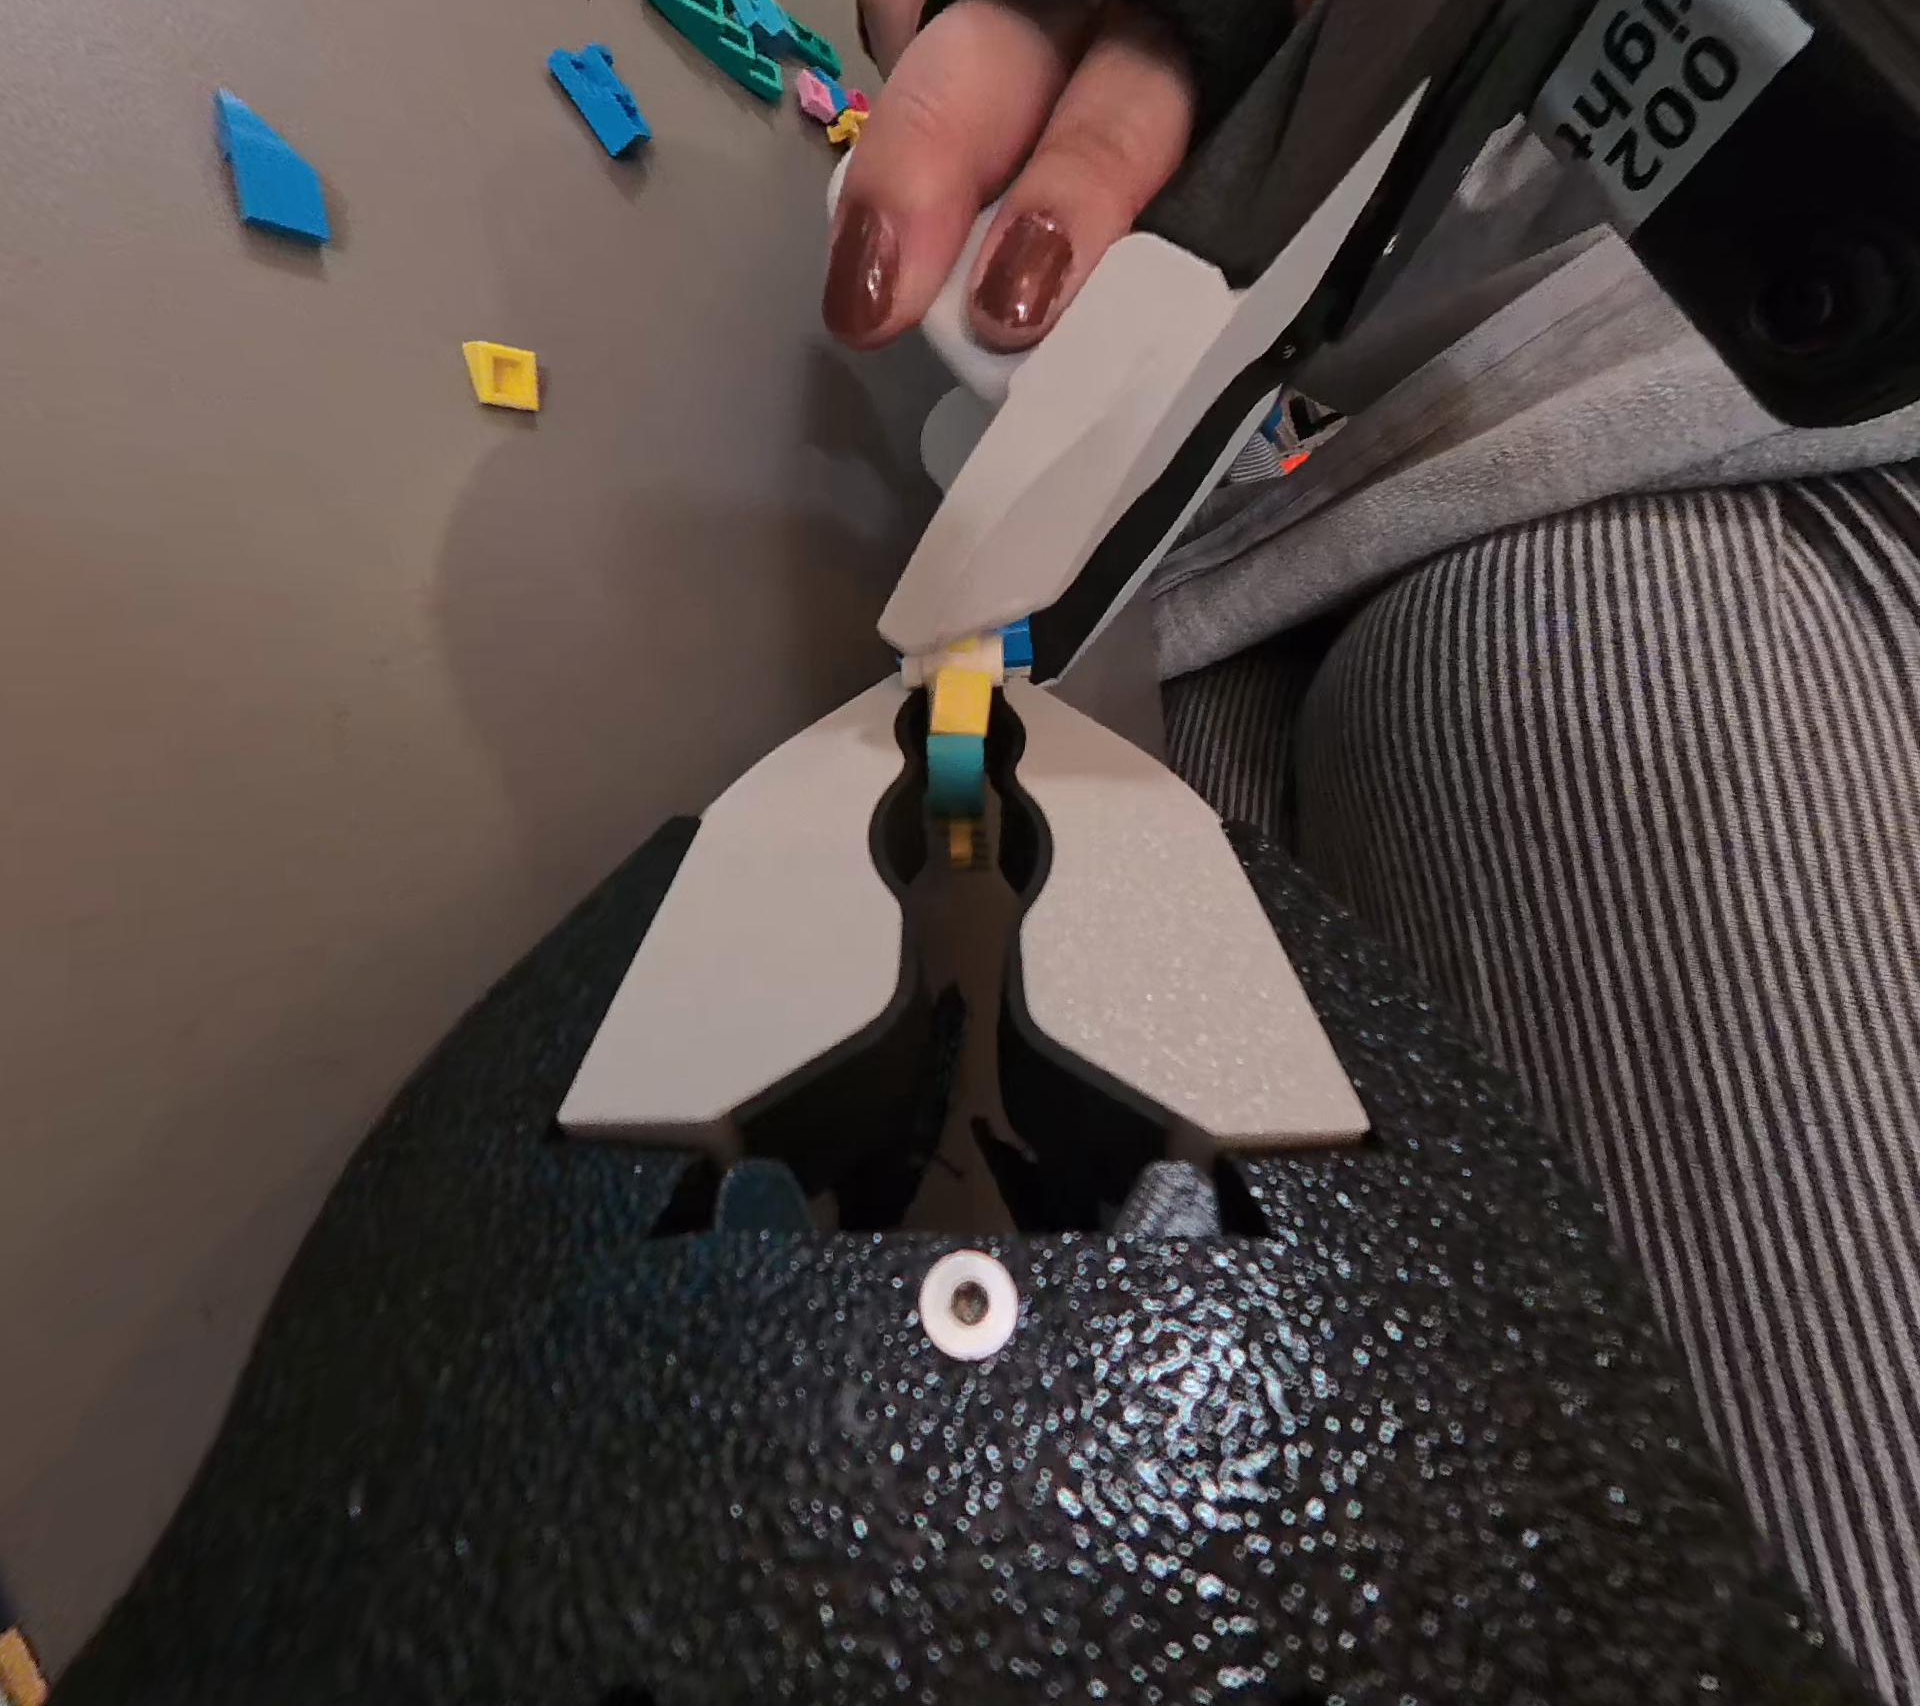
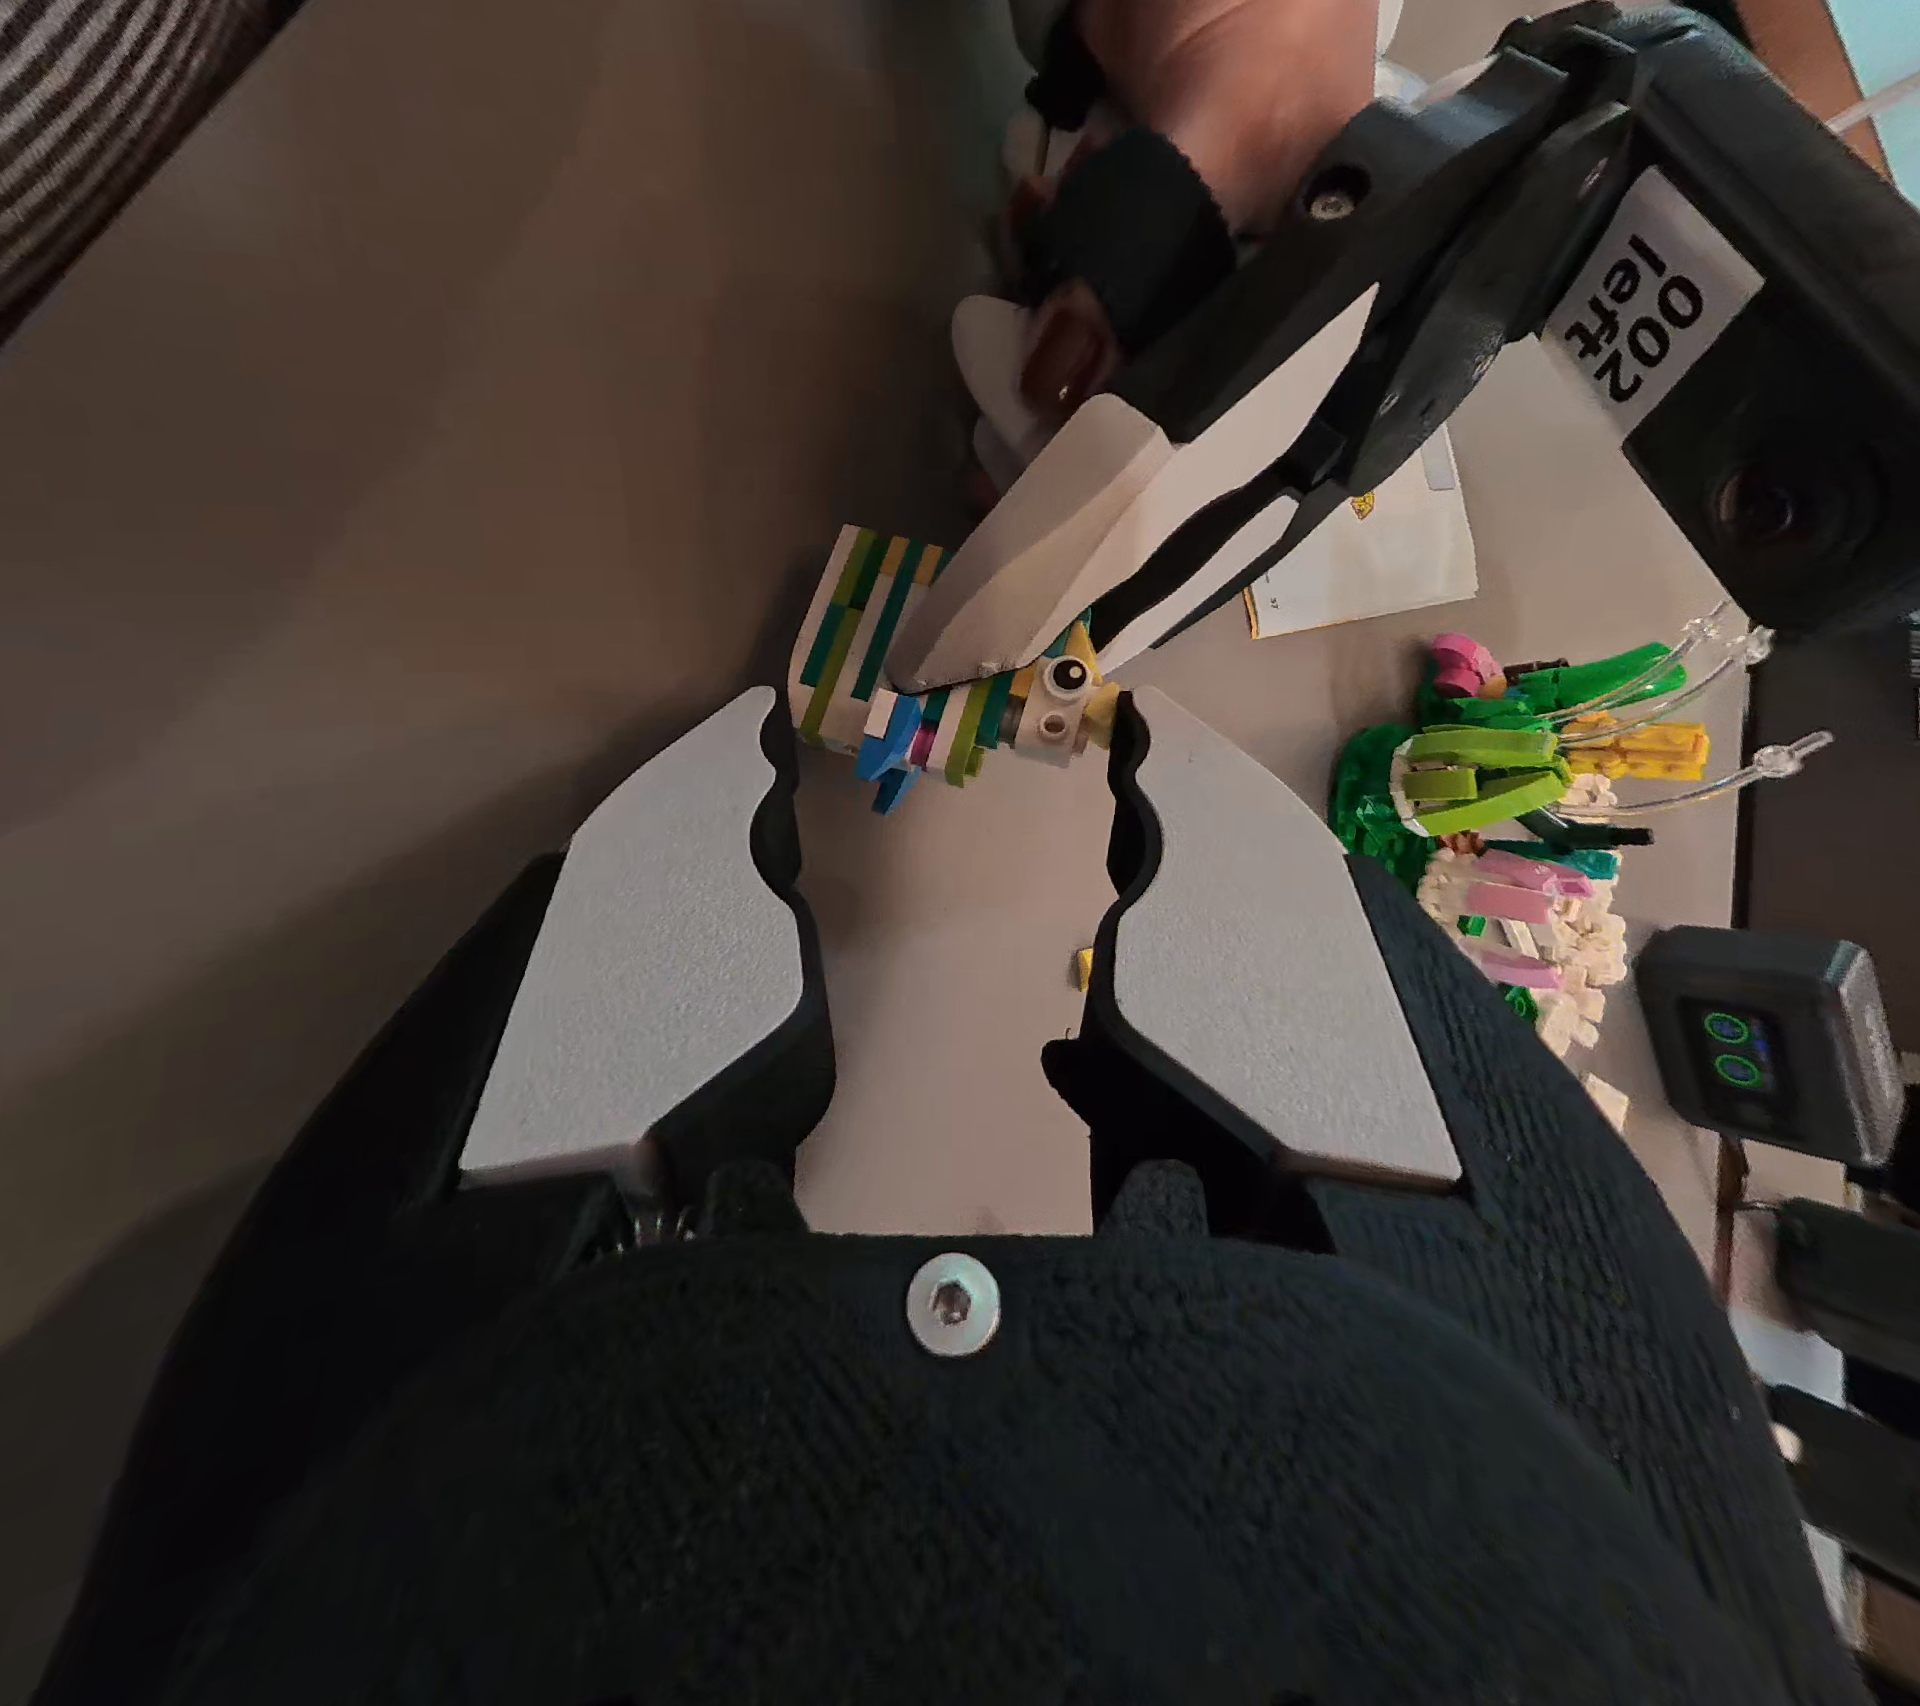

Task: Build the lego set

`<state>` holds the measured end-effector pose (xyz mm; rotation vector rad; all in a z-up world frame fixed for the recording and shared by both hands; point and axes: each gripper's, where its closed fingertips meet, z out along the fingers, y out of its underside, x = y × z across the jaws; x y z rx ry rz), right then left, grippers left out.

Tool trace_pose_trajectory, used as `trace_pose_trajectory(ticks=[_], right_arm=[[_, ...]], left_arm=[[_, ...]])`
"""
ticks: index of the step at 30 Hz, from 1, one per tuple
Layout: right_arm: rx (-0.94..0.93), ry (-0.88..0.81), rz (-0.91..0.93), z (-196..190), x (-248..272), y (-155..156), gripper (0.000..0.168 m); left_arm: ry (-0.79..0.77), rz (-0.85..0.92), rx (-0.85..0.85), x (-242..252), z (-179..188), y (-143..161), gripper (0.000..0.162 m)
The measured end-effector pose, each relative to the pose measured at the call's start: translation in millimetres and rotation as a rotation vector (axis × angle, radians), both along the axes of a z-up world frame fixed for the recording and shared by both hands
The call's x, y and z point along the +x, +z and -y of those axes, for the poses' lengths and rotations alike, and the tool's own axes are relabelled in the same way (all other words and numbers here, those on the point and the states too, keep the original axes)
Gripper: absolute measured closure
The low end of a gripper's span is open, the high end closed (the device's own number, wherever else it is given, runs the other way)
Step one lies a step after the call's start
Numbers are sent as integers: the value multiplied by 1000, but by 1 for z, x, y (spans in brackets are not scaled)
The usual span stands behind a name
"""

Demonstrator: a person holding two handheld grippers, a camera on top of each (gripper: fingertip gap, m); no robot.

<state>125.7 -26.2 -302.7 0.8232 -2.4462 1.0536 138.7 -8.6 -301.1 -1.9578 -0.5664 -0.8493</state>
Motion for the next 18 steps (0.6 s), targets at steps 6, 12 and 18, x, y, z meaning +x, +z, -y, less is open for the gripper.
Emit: trace_pose_trajectory(ticks=[6, 12, 18], right_arm=[[37, 116, 5, 2, 7, -2, 111], [129, 217, -17, -1, 7, -2, 120], [154, 210, -104, -1, 3, -1, 126]], left_arm=[[-76, 33, -33, 9, 0, -3, 153], [-119, 16, -65, 14, 0, -7, 153], [-105, 8, -62, 12, -3, -7, 153]])
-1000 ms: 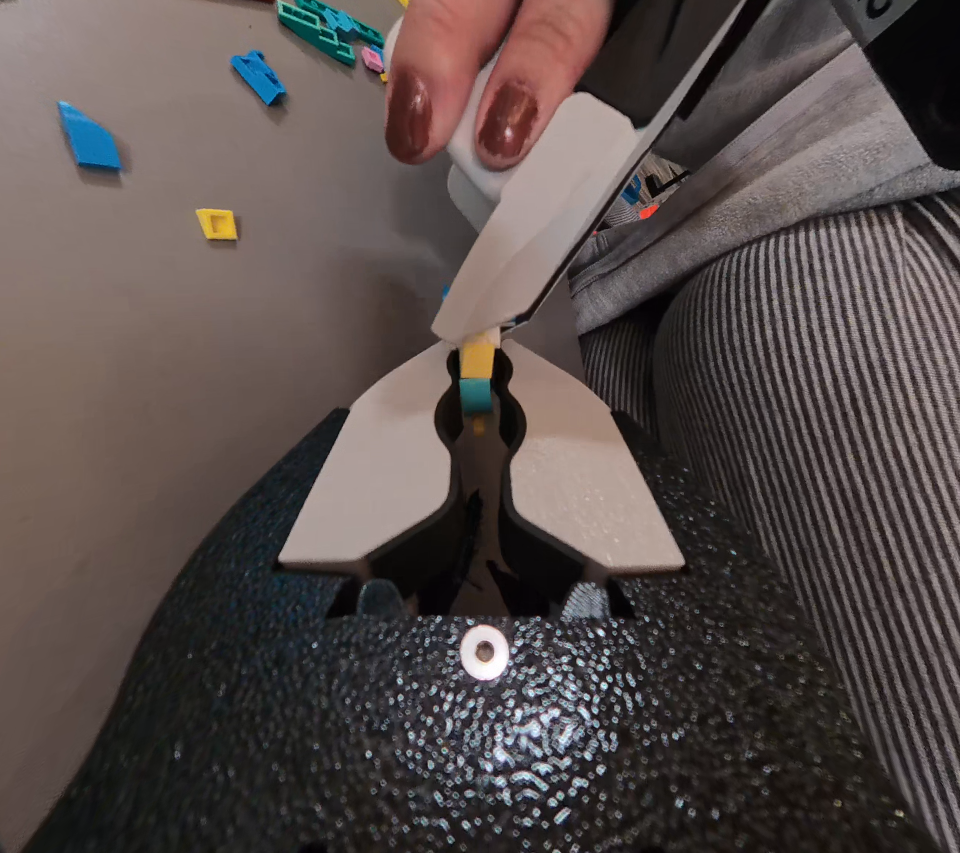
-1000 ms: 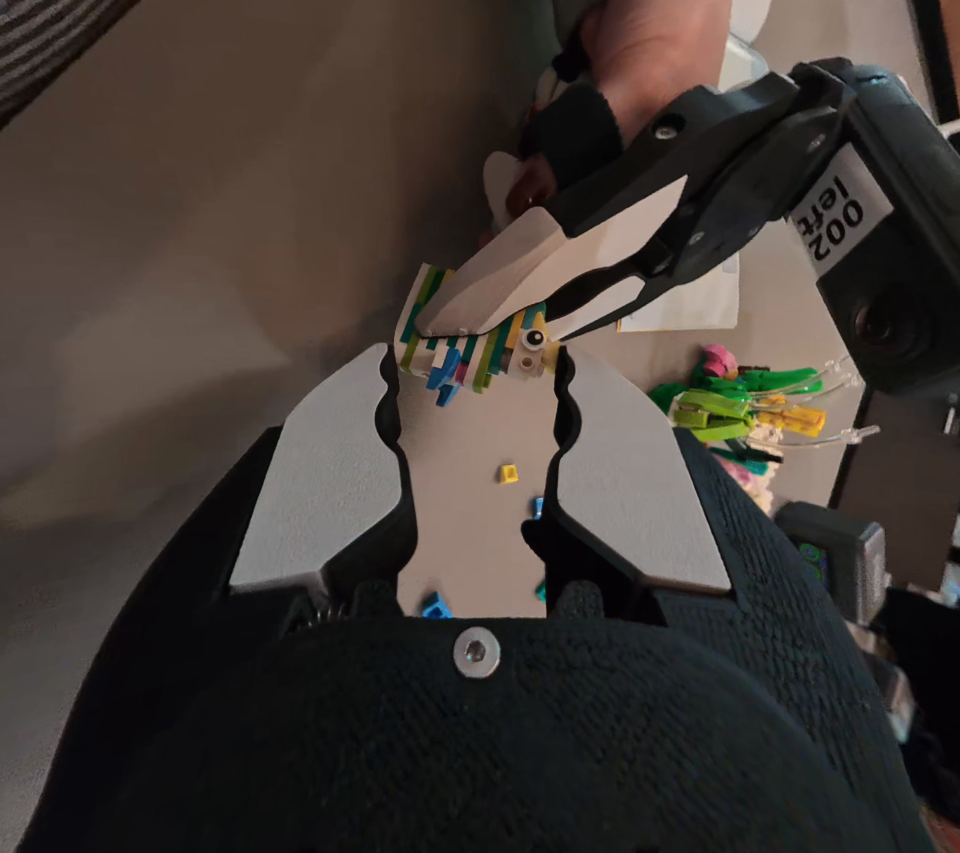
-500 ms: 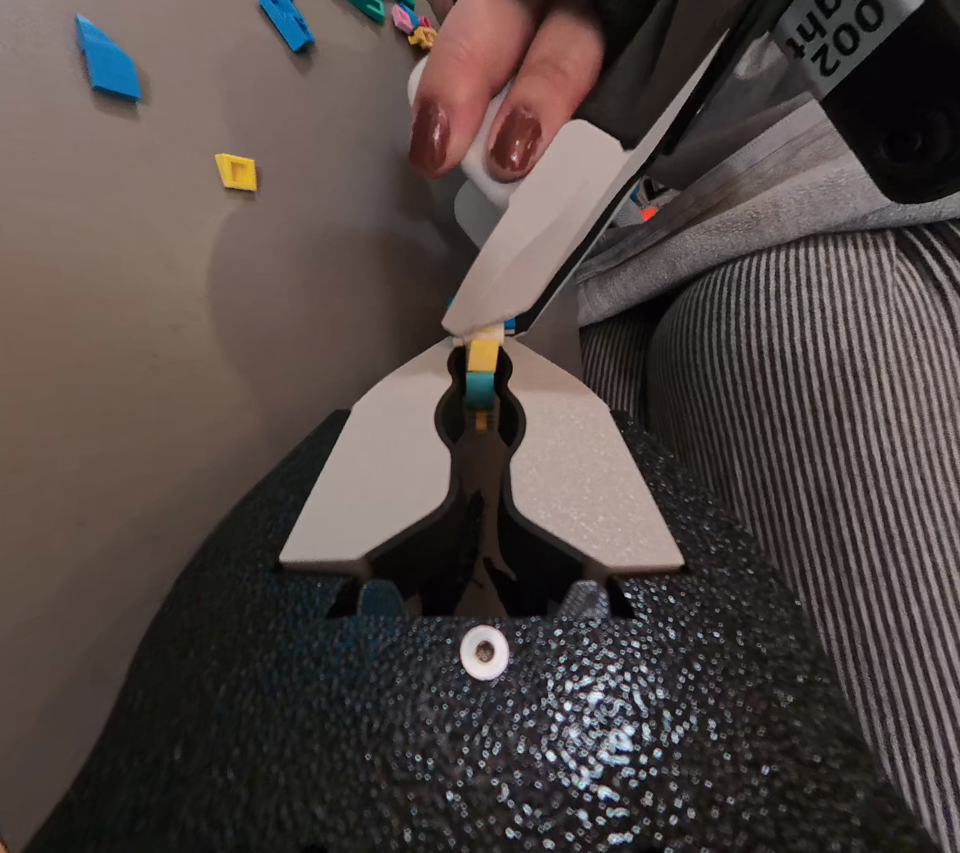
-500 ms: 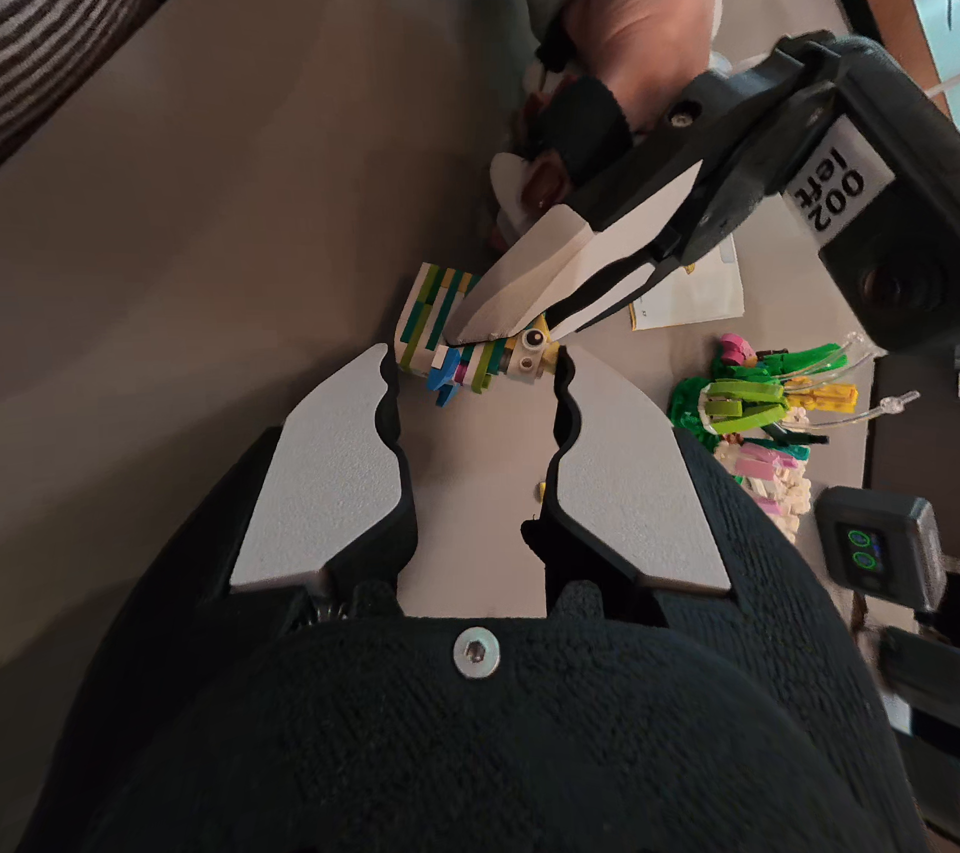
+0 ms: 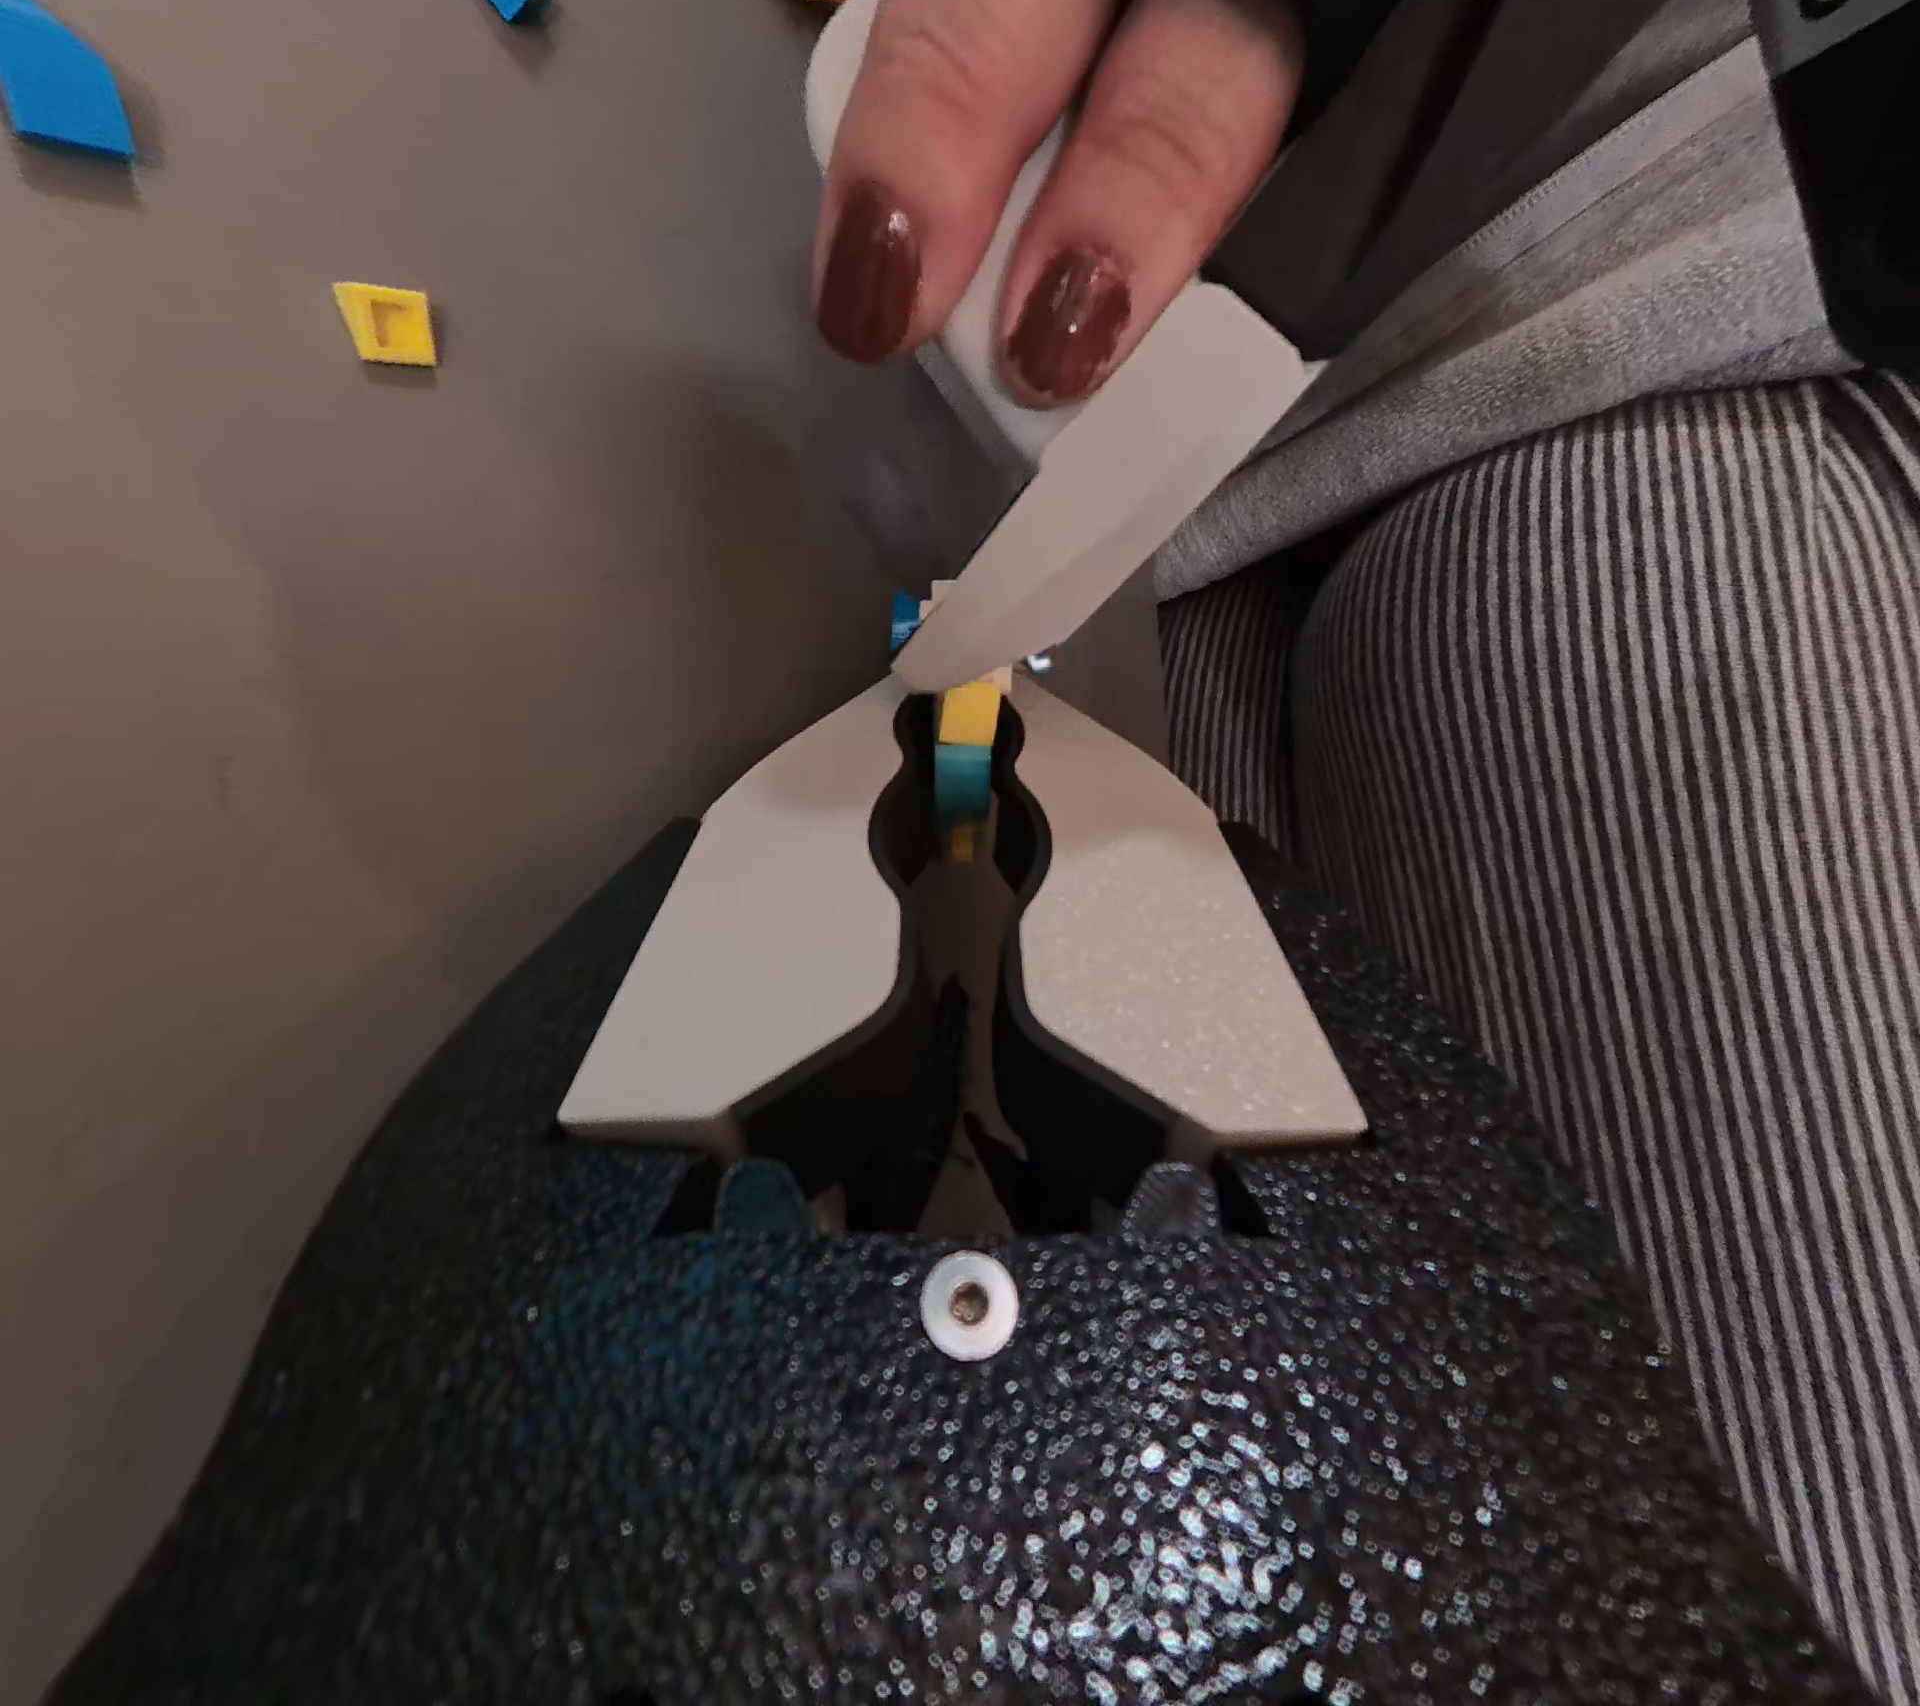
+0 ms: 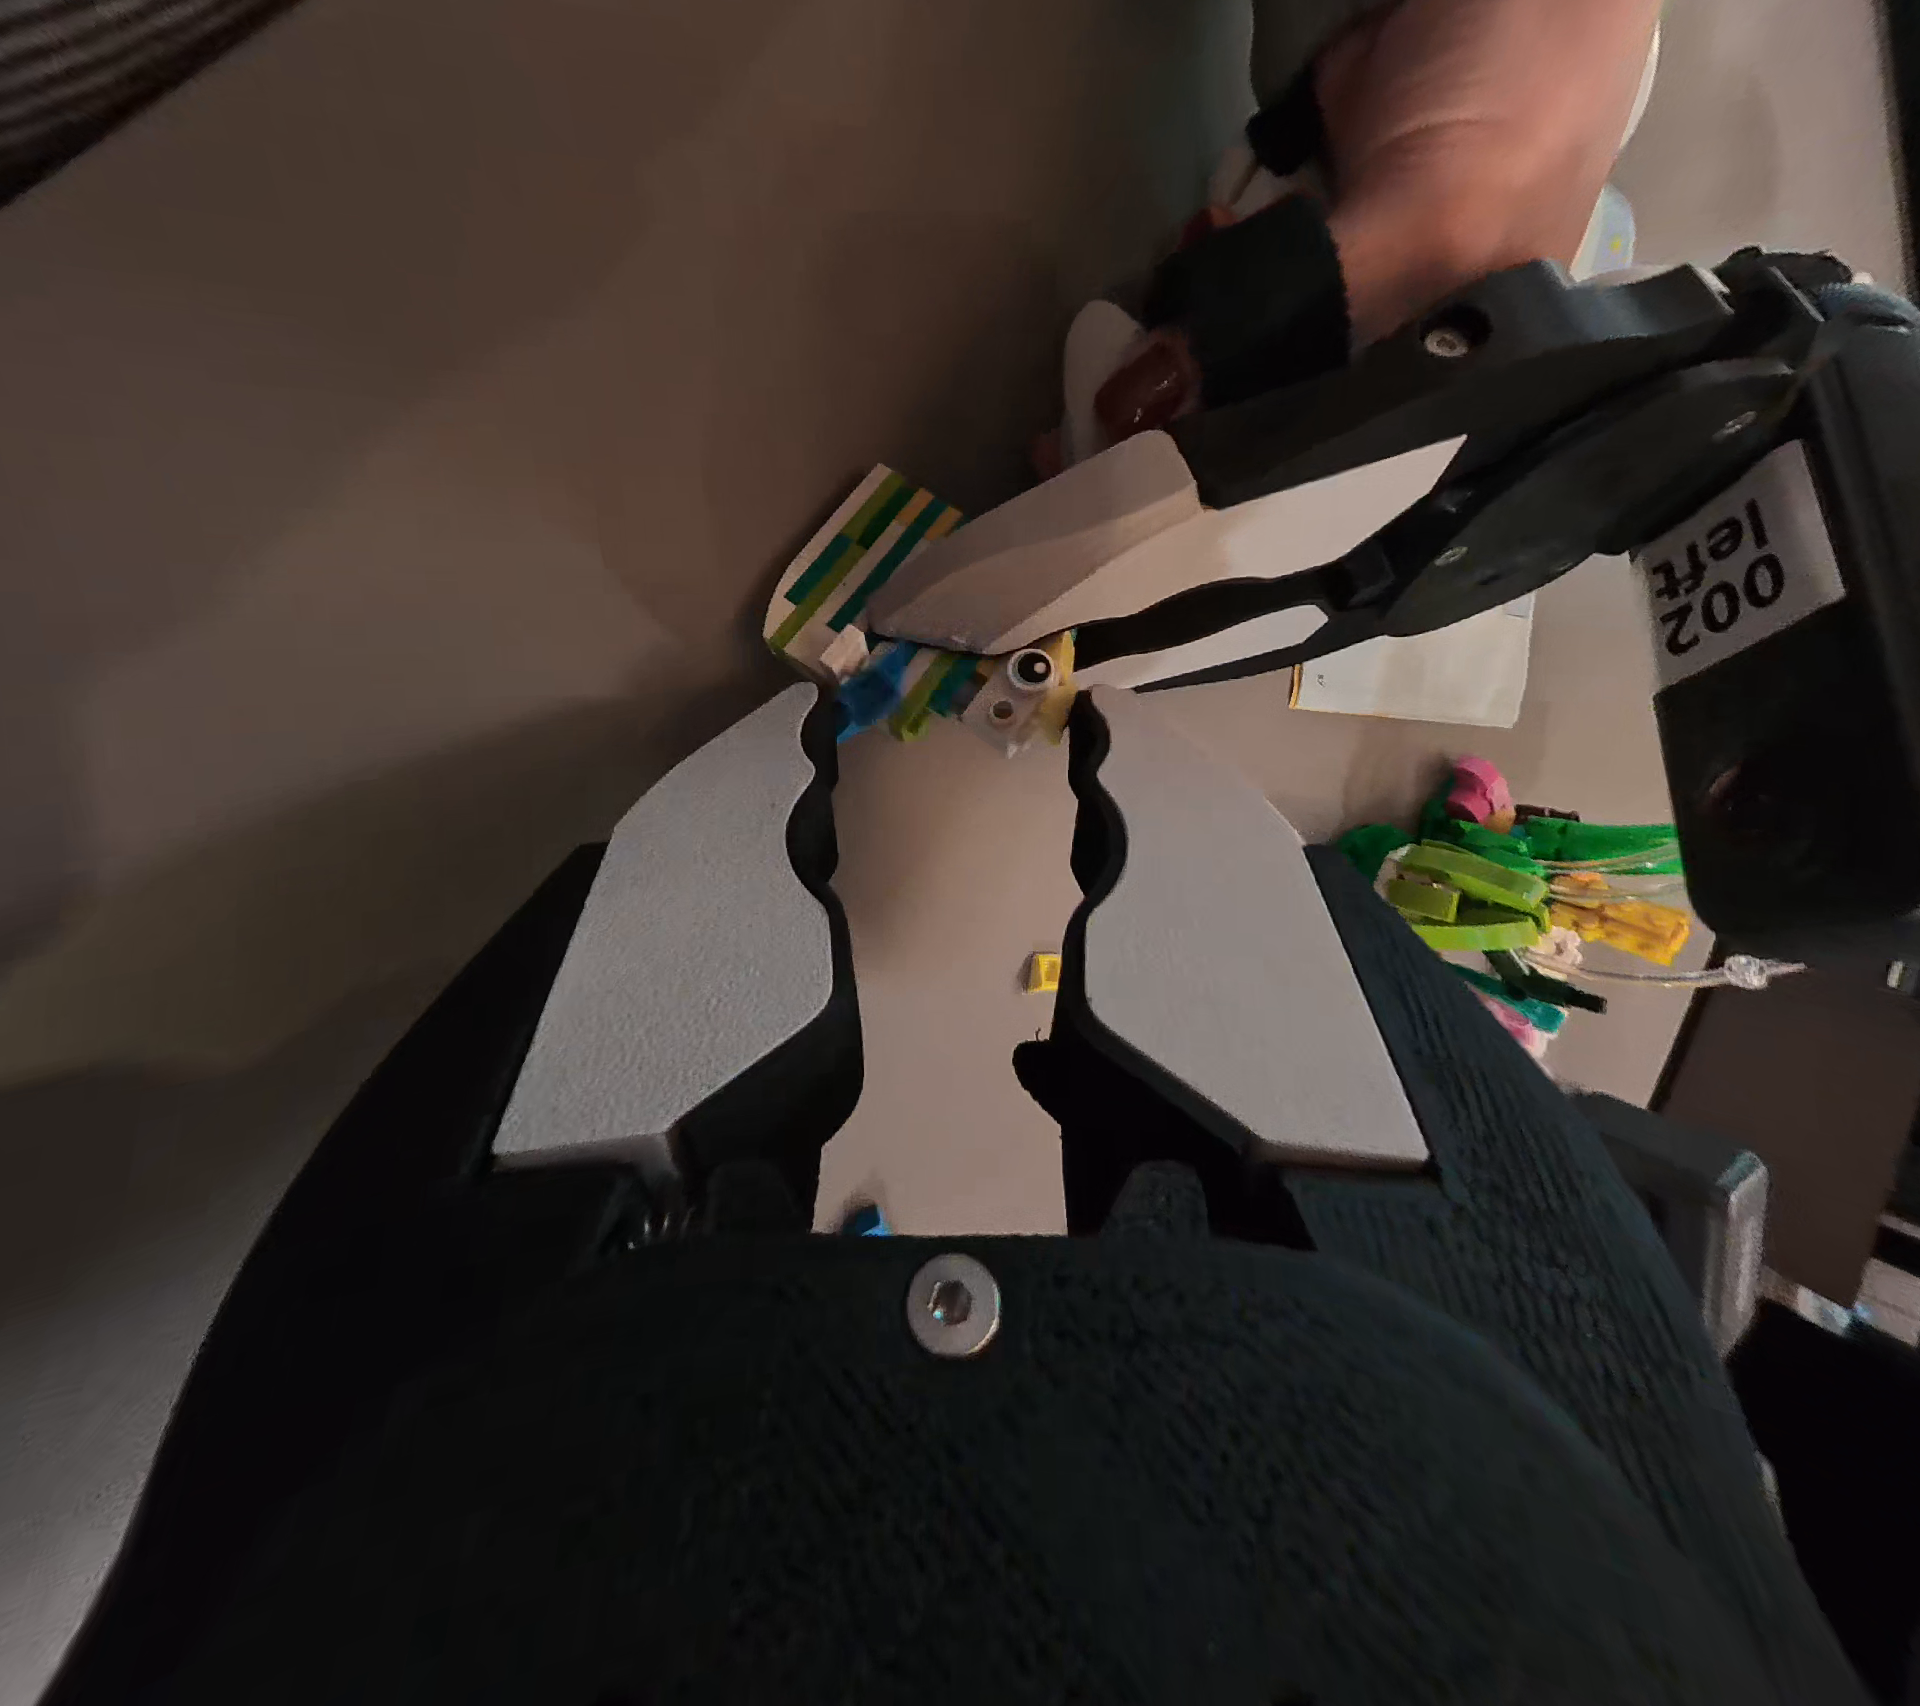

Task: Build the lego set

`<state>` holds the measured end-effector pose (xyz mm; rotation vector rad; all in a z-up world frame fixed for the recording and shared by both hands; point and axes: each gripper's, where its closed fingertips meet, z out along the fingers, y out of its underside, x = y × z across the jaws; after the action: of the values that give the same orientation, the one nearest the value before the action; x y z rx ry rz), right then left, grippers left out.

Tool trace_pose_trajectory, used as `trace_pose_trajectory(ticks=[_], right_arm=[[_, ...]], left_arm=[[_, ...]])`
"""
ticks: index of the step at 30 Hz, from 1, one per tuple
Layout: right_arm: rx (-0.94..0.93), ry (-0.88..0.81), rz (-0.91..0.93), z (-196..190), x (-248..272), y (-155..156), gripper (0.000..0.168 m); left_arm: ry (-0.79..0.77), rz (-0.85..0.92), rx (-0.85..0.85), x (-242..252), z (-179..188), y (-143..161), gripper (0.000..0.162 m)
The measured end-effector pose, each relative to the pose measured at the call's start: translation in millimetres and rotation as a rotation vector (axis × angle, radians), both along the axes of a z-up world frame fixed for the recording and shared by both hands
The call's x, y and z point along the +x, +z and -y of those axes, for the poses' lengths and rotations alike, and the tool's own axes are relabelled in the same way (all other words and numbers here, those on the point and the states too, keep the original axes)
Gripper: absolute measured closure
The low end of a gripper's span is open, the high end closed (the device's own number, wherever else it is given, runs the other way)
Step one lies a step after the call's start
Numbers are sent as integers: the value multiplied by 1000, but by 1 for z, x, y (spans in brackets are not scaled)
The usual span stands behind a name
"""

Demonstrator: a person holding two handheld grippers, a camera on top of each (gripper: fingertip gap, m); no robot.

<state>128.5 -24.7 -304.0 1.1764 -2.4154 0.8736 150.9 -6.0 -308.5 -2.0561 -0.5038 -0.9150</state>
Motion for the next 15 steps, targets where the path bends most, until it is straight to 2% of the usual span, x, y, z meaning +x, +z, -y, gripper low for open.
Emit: trace_pose_trajectory(ticks=[15], right_arm=[[-49, -72, 3, 2, -3, 0, 126]], left_arm=[[35, -41, 15, -4, -1, 0, 153]])
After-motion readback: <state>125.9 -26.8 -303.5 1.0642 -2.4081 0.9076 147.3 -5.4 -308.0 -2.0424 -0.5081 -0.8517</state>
